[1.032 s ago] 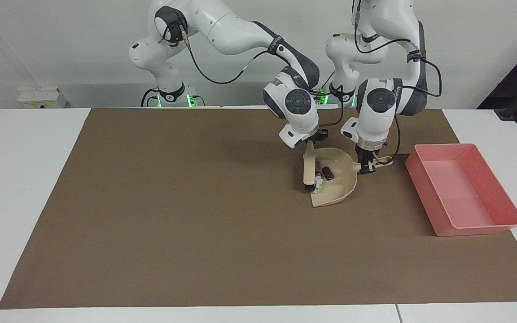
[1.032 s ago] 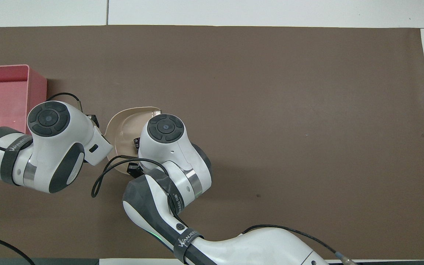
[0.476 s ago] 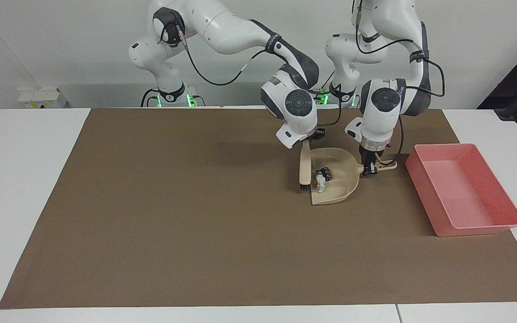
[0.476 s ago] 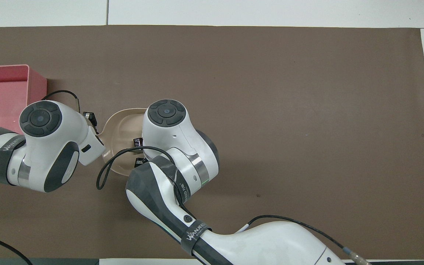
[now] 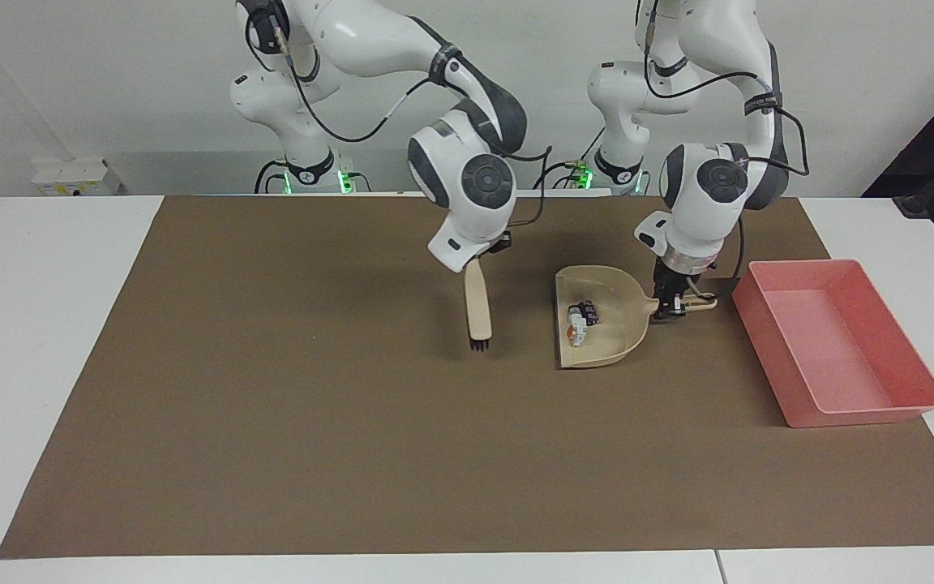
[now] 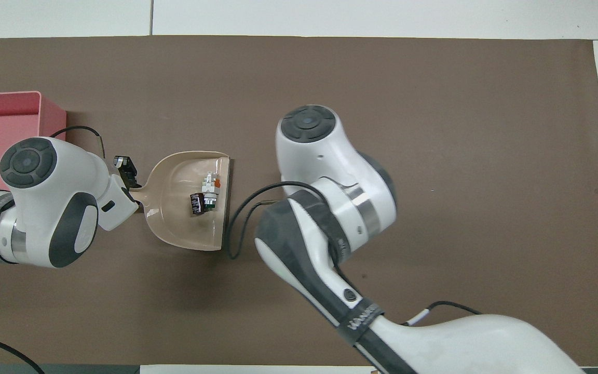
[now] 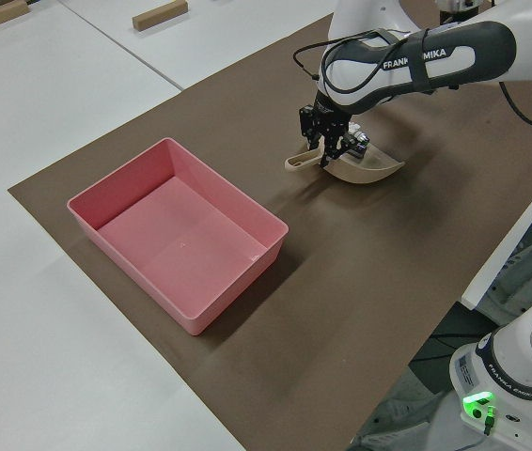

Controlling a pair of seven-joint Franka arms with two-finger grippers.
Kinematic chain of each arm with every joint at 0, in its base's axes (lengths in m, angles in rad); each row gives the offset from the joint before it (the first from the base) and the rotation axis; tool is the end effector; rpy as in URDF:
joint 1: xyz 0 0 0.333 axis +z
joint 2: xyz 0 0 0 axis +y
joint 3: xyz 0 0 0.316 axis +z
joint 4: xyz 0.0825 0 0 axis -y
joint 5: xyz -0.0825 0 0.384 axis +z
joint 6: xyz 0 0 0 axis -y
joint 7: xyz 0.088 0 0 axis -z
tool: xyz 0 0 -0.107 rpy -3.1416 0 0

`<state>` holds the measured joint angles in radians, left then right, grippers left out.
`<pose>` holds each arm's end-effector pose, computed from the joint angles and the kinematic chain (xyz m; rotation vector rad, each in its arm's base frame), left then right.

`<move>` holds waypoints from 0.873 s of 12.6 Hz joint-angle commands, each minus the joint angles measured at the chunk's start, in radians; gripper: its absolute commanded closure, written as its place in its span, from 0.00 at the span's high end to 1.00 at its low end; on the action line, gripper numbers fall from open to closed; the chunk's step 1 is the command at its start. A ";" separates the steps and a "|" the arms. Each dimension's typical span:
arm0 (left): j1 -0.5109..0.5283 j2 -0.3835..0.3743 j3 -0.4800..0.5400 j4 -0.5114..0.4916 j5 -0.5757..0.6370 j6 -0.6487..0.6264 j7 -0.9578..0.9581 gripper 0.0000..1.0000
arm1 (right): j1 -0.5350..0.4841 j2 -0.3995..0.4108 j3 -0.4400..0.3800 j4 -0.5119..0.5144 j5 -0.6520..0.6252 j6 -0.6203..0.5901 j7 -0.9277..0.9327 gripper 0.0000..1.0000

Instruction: Clean e-waste and dump in bin

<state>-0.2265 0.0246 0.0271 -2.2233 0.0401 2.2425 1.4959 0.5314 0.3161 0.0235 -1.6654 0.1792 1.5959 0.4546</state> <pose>0.5184 -0.1036 0.3631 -2.0346 2.3642 0.0368 0.5038 0.3329 0.3995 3.0448 0.0929 -0.6578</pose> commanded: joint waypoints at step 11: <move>0.399 0.026 0.008 0.393 -0.278 -0.427 0.495 0.00 | -0.614 -0.347 0.013 -0.557 -0.247 0.240 -0.565 0.00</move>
<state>0.0922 0.0102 0.0408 -1.9332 -0.1812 1.9065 1.8942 -0.0570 0.0200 0.0182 -2.1400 -0.0405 1.7655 -0.0854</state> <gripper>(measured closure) 0.661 0.744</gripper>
